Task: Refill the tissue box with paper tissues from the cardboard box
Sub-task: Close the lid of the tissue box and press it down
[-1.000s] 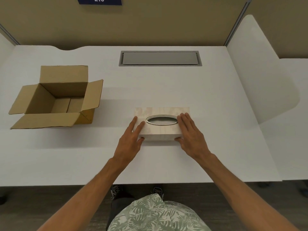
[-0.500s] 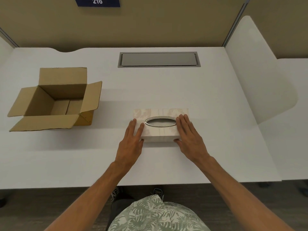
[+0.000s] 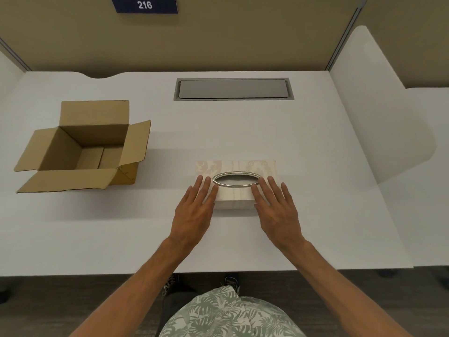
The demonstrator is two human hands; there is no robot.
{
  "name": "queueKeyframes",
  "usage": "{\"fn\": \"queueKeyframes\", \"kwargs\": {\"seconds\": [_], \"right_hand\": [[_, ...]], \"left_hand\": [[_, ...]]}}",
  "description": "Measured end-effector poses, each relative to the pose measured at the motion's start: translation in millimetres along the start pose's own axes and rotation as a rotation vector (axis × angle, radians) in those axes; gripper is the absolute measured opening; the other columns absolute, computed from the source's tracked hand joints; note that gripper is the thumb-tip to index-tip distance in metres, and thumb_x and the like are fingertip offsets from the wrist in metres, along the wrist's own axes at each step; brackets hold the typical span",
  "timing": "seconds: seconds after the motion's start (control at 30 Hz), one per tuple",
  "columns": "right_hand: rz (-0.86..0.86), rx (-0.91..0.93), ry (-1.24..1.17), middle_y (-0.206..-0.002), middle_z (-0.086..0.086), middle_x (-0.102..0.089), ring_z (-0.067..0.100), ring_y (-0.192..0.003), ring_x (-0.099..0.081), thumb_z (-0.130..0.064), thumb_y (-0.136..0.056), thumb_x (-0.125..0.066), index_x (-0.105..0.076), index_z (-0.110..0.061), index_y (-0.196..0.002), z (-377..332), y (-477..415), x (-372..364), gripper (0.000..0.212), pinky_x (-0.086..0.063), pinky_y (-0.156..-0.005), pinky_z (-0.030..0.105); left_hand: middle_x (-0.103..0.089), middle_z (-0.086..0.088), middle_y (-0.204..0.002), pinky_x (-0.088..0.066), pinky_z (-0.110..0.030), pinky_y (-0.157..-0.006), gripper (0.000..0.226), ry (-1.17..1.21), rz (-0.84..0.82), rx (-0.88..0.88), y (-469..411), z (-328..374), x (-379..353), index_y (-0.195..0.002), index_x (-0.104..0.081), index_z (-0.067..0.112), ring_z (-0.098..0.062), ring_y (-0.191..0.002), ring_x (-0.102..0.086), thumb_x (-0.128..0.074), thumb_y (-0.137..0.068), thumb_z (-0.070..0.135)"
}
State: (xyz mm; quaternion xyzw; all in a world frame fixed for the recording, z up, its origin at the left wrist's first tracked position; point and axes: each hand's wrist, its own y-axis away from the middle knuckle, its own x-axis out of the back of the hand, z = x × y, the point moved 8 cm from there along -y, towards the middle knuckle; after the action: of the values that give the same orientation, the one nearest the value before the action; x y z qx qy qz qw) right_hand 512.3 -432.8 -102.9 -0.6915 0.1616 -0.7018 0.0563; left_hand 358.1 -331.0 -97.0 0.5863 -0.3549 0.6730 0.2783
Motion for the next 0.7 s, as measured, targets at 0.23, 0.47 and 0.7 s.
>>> {"fn": "queueKeyframes", "kwargs": {"seconds": [0.23,0.47,0.7], "right_hand": [[0.055,-0.032,-0.054,-0.136,0.022,-0.059,0.041,-0.13,-0.052,0.003,-0.08,-0.078,-0.062,-0.002,-0.131,8.0,-4.9,-1.9,0.054,-0.049,-0.1,0.058],[0.062,-0.047,-0.055,-0.135,0.019,-0.062,0.039,-0.13,-0.053,0.0,-0.082,-0.078,-0.063,-0.003,-0.129,15.2,-16.9,-7.7,0.049,-0.048,-0.101,0.056],[0.047,-0.06,-0.049,-0.134,0.02,-0.062,0.039,-0.13,-0.053,-0.001,-0.084,-0.076,-0.064,-0.002,-0.128,15.3,-18.8,-7.2,0.047,-0.048,-0.101,0.057]], "left_hand": [[-0.062,-0.021,-0.133,-0.063,-0.043,-0.065,0.059,0.093,0.039,0.043,-3.7,-4.9,5.8,-0.125,-0.066,-0.003,-0.038,-0.125,-0.058,-0.089,-0.07,0.004],[-0.065,-0.022,-0.129,-0.064,-0.046,-0.064,0.049,0.123,0.052,0.046,-16.6,-10.6,7.7,-0.121,-0.068,-0.003,-0.039,-0.121,-0.06,-0.085,-0.075,0.004],[-0.062,-0.023,-0.132,-0.063,-0.051,-0.072,0.051,0.122,0.017,0.058,-17.9,-11.3,5.3,-0.124,-0.066,-0.004,-0.04,-0.124,-0.057,-0.084,-0.077,0.006]]}}
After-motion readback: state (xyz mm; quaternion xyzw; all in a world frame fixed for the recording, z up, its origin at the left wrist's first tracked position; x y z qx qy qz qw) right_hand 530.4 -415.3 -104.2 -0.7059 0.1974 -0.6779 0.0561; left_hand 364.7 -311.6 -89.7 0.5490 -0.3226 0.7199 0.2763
